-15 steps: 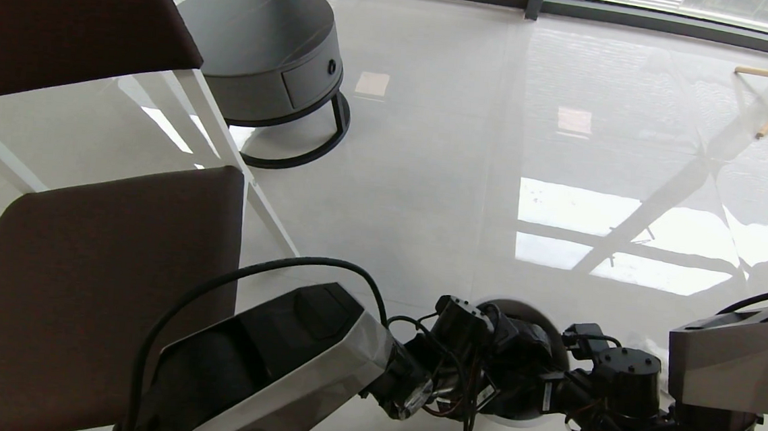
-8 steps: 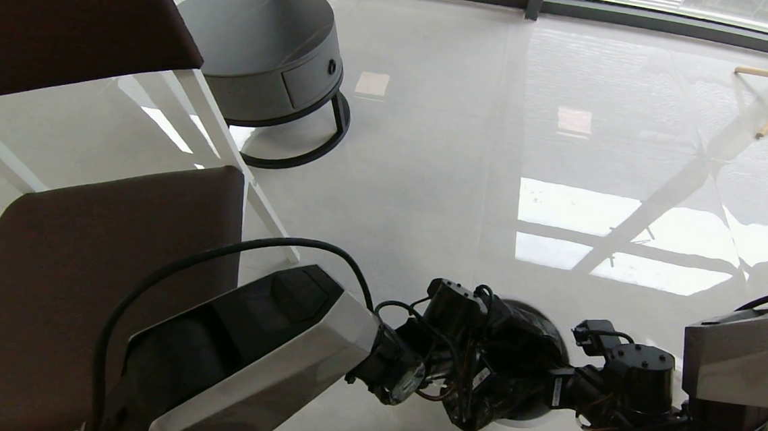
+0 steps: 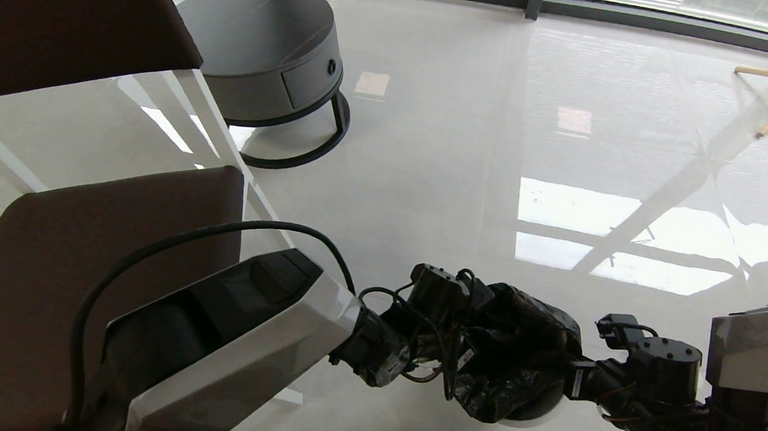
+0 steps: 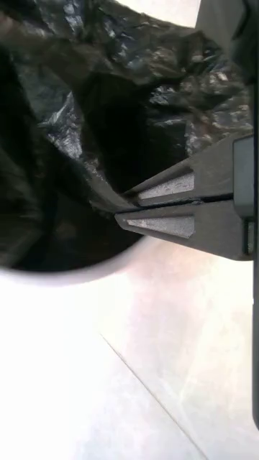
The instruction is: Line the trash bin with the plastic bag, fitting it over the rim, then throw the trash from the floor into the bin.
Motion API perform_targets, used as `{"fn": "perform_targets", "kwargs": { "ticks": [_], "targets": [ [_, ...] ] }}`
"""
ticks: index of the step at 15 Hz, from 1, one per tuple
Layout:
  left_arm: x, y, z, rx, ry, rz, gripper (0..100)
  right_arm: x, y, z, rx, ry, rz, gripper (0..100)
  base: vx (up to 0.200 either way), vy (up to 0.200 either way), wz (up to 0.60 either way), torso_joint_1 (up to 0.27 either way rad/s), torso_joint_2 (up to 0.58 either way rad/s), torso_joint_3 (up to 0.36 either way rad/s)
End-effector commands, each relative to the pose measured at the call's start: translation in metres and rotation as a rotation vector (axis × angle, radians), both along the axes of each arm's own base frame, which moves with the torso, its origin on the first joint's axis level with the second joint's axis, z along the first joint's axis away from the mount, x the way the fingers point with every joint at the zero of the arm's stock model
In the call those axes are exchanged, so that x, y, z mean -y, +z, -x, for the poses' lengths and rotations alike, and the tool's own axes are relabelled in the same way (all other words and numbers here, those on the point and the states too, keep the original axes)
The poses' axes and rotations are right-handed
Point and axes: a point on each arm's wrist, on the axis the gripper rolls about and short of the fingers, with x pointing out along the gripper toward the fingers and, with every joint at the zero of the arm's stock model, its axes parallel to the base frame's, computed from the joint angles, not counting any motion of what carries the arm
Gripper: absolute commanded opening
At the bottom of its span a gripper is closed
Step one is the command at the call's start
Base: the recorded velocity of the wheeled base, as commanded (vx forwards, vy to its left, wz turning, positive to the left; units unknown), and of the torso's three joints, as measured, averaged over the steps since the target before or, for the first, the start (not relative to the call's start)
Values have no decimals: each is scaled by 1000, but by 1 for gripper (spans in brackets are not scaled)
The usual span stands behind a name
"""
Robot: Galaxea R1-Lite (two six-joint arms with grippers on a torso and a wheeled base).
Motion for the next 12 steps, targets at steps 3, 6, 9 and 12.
{"fn": "perform_targets", "kwargs": {
  "ticks": [3,6,9,12],
  "targets": [
    [-18,11,2,-10,26,-14,0,6,1,-2,4,-17,7,0,0,0,0,0,0,0],
    [-26,6,8,-27,34,-50,0,10,-5,3,-32,-20,16,0,0,0,0,0,0,0],
    [-29,7,10,-44,35,-68,0,25,-8,7,-66,-29,10,0,0,0,0,0,0,0],
    [-32,7,12,-75,32,-104,0,32,-13,21,-128,-10,28,0,0,0,0,0,0,0]
  ]
}}
